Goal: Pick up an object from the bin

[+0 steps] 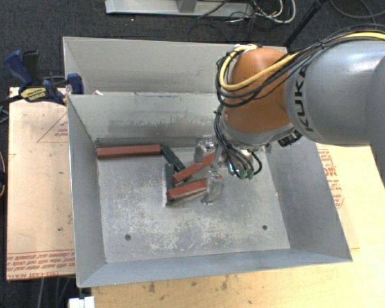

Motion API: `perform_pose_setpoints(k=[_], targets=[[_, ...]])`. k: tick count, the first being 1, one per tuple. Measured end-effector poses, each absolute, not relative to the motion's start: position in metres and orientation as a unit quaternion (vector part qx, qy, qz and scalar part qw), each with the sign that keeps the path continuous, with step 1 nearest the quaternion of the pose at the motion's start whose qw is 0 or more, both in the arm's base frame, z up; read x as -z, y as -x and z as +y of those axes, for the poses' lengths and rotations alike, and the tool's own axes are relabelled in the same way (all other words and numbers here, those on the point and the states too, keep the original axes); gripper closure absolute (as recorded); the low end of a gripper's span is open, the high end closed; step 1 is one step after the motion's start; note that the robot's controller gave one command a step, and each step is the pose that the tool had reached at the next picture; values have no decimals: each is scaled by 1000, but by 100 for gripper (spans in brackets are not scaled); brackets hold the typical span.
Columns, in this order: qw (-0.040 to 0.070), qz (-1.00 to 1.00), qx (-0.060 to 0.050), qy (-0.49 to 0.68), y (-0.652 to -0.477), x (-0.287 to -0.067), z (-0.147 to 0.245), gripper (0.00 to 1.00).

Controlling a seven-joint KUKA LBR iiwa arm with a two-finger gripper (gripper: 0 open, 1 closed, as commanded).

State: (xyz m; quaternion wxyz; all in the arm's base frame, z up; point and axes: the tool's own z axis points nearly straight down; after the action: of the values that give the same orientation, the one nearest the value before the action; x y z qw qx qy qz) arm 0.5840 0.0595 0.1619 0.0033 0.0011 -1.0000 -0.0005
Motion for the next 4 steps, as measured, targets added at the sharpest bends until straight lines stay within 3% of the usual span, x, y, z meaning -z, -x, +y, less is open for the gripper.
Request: perform_pose_setpoints(k=[1,2,3,4], targets=[[0,-1000,1,0,-586,-167,59,0],[-4,-999,1,36,-582,-79,72,100],[-4,-999,1,36,-582,-79,71,100],[1,-999,1,52,-602,-121,56,100]])
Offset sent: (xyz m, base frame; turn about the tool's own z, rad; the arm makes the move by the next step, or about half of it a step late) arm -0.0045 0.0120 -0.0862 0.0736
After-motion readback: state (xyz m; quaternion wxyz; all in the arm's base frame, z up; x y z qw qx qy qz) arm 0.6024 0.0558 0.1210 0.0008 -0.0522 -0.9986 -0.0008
